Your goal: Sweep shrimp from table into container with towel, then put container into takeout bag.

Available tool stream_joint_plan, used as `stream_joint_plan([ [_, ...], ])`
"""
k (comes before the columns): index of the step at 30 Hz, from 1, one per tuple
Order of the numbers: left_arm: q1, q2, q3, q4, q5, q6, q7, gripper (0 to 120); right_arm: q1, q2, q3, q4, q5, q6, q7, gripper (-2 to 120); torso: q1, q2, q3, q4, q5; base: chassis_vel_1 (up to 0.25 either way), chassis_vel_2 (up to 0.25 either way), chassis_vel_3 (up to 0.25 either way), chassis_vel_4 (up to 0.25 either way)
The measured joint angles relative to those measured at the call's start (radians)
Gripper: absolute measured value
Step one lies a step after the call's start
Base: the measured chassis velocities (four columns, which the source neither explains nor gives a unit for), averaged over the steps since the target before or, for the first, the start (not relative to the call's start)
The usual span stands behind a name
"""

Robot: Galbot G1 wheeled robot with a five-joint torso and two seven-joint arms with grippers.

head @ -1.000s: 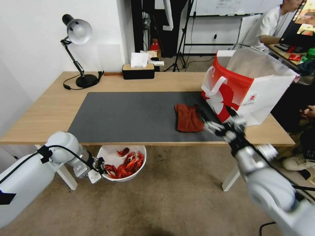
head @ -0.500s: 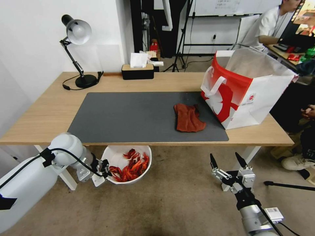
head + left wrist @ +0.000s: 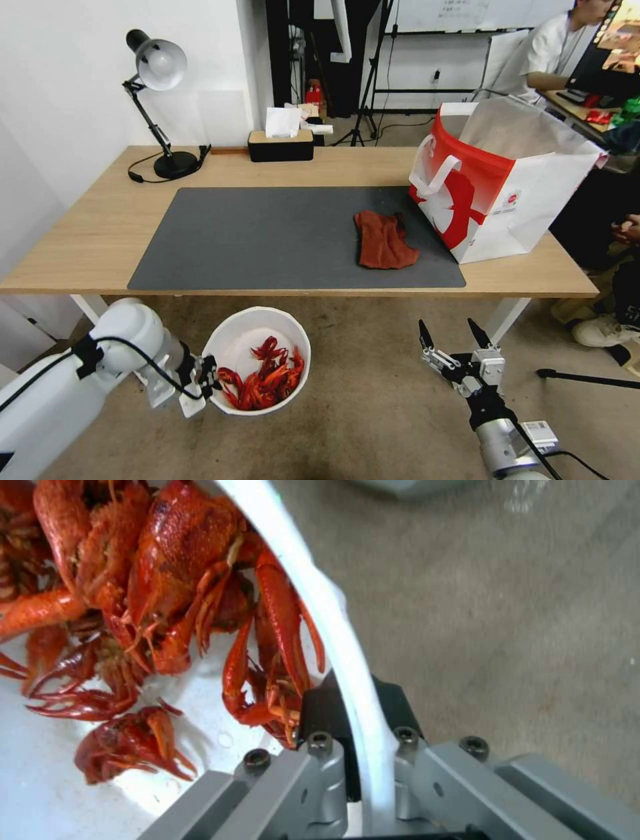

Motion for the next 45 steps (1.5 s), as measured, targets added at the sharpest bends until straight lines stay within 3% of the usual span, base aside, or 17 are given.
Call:
stream_joint_plan([
  [4, 0.108, 0.0, -0.102, -0.078, -0.009, -0.013, -0.002, 0, 0.009, -0.01, 0.001, -0.017, 0.007, 0.0, -0.003, 100, 0.0, 0.0, 0.0, 0.0003, 0.0, 0.0, 0.0, 0.0, 0.0],
  [6, 0.155, 0.025, -0.173, -0.155, -0.039, -0.011, -0.002, 0, 0.015, -0.013, 0.0, -0.026, 0.008, 0.0, -0.005, 100, 0.0, 0.0, 0.0, 0.0002, 0.0004, 0.0, 0.0, 0.0, 0.0],
  [7, 0.155, 0.025, -0.173, -0.155, -0.039, -0.011, -0.002, 0, 0.015, -0.013, 0.0, -0.026, 0.008, 0.0, -0.005, 100, 0.0, 0.0, 0.0, 0.0002, 0.0004, 0.0, 0.0, 0.0, 0.0],
  [9, 0.18, 0.073, -0.259, -0.244, -0.112, 0.023, 0.0, 0, 0.017, -0.014, -0.002, -0.036, 0.009, 0.0, -0.007, 100, 0.0, 0.0, 0.0, 0.0, 0.0005, 0.0, 0.0, 0.0, 0.0],
  [11, 0.184, 0.091, -0.282, -0.267, -0.144, 0.036, 0.0, 0, 0.017, -0.015, -0.003, -0.037, 0.009, 0.0, -0.007, 100, 0.0, 0.0, 0.0, 0.0, 0.0007, 0.0, 0.0, 0.0, 0.0],
  [13, 0.179, 0.161, -0.355, -0.334, -0.261, 0.096, -0.007, 0, 0.017, -0.019, -0.003, -0.042, 0.011, 0.0, -0.011, 100, 0.0, 0.0, 0.0, 0.0001, 0.0006, 0.0, 0.0, 0.0, 0.0],
  [17, 0.117, 0.212, -0.361, -0.351, -0.335, 0.137, -0.017, 0, 0.013, -0.025, -0.004, -0.046, 0.011, 0.001, -0.017, 100, 0.0, 0.0, 0.0, 0.0, 0.0002, 0.0, 0.0, 0.0, 0.0],
  [20, 0.022, 0.272, -0.313, -0.304, -0.413, 0.168, -0.065, 0, 0.002, -0.026, -0.009, -0.042, 0.005, 0.001, -0.022, 100, 0.0, 0.0, 0.0, -0.0004, 0.0002, 0.0, 0.0, 0.0, 0.0],
  [21, 0.022, 0.272, -0.313, -0.304, -0.413, 0.168, -0.065, 0, 0.002, -0.026, -0.009, -0.042, 0.005, 0.001, -0.022, 100, 0.0, 0.0, 0.0, -0.0004, 0.0002, 0.0, 0.0, 0.0, 0.0],
  [23, -0.044, 0.303, -0.257, -0.259, -0.429, 0.174, -0.097, 0, -0.006, -0.024, -0.009, -0.023, -0.002, 0.001, -0.022, 100, 0.0, 0.0, 0.0, 0.0003, 0.0, 0.0, 0.0, 0.0, 0.0],
  [28, -0.162, 0.325, -0.185, -0.186, -0.46, 0.18, -0.125, 0, -0.023, -0.023, -0.012, 0.01, -0.019, 0.001, -0.021, 100, 0.0, 0.0, 0.0, -0.0001, -0.0001, 0.0, 0.0, 0.0, 0.0],
  [30, -0.244, 0.342, -0.147, -0.123, -0.512, 0.193, -0.141, 0, -0.027, -0.022, -0.012, 0.022, -0.027, 0.001, -0.019, 100, 0.0, 0.0, 0.0, 0.0, 0.0, 0.0, 0.0, 0.0, 0.0],
  [32, -0.276, 0.349, -0.131, -0.097, -0.538, 0.202, -0.148, 0, -0.027, -0.022, -0.012, 0.023, -0.029, 0.001, -0.018, 100, 0.0, 0.0, 0.0, 0.0, 0.0002, 0.0, 0.0, 0.0, 0.0],
  [33, -0.331, 0.361, -0.103, -0.049, -0.603, 0.224, -0.157, 0, -0.027, -0.018, -0.014, 0.026, -0.036, 0.001, -0.017, 100, 0.0, 0.0, 0.0, 0.0001, 0.0002, 0.0, 0.0, 0.0, 0.0],
  [38, -0.406, 0.366, -0.048, -0.001, -0.679, 0.262, -0.168, 0, -0.027, -0.006, -0.019, 0.023, -0.05, 0.001, -0.017, 100, 0.0, 0.0, 0.0, 0.0001, 0.0003, 0.0, 0.0, 0.0, 0.0],
  [40, -0.452, 0.358, 0.002, 0.018, -0.714, 0.287, -0.171, 0, -0.027, 0.002, -0.024, 0.018, -0.059, 0.0, -0.017, 100, 0.0, 0.0, 0.0, 0.0001, 0.0003, 0.0, 0.0, 0.0, 0.0],
  [45, -0.544, 0.314, 0.104, 0.054, -0.688, 0.293, -0.175, 0, -0.03, 0.008, -0.023, 0.012, -0.063, 0.0, -0.017, 100, 0.0, 0.0, 0.0, 0.0001, 0.0001, 0.0, 0.0, 0.0, 0.0],
])
